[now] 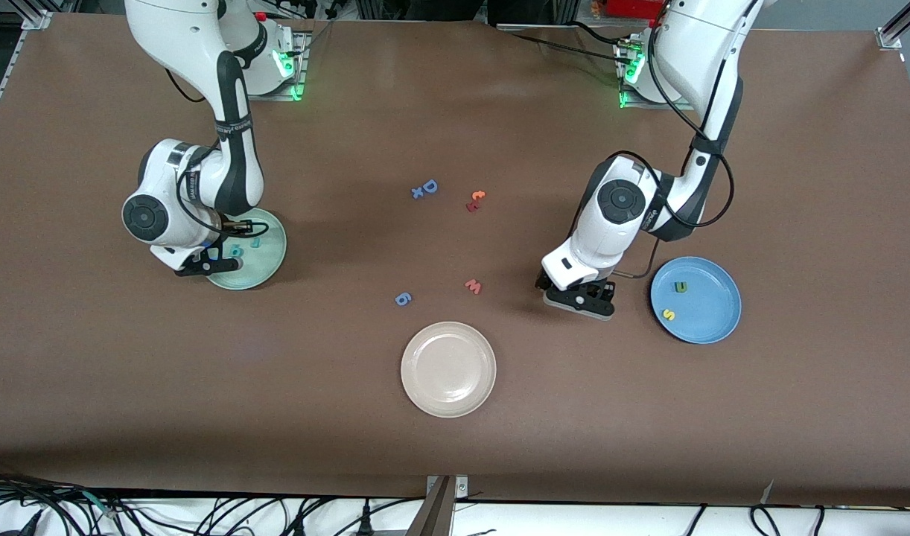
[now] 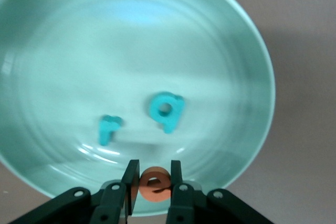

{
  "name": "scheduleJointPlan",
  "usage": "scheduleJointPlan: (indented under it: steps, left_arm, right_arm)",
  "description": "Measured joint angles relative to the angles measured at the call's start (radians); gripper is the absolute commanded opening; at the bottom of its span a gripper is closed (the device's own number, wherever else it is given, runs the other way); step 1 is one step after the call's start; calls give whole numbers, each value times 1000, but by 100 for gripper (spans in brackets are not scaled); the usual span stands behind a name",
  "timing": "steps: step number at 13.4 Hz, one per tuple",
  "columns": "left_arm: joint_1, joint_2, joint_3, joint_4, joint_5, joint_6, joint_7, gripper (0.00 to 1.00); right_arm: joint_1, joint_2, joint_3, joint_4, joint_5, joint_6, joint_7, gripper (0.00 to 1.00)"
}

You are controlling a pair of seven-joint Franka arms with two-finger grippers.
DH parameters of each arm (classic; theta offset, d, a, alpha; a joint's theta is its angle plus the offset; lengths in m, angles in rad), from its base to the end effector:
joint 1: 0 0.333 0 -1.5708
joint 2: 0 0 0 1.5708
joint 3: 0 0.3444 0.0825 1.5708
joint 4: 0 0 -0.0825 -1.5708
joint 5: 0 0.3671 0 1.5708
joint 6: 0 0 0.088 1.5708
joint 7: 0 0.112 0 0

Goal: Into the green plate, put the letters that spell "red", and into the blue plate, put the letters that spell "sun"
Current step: 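Carry the e to the green plate while the left gripper reaches the c, then release the e on the green plate while the left gripper grasps the c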

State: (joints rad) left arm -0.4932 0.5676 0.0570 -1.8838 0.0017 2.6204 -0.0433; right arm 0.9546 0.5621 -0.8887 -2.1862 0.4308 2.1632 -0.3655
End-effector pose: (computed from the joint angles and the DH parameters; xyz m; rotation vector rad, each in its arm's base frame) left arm 0.5947 -0.2810 0.2534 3.0556 -0.6287 0.2694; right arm 0.5124 0.0483 0.2269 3.0173 0.1908 -0.5000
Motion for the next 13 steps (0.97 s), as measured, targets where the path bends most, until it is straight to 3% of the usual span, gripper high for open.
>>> scheduleJointPlan:
  steps: [1, 2, 7, 13]
  left_arm:
    - [0, 10, 0, 0, 0, 0, 76, 95]
    - [0, 18, 0, 0, 0, 0, 121, 94]
    - [0, 50, 0, 2, 0, 0, 249, 87]
    - [-1, 90, -1, 4, 0, 0, 254, 78]
  right_arm:
    - [-8, 0, -1, -5, 0, 2, -4, 93]
    - [-13, 0, -2, -5, 0, 2, -6, 96]
    - [-13, -13, -4, 24, 1, -35, -9, 100]
    - [-8, -32, -62, 302, -7, -351, -10, 100]
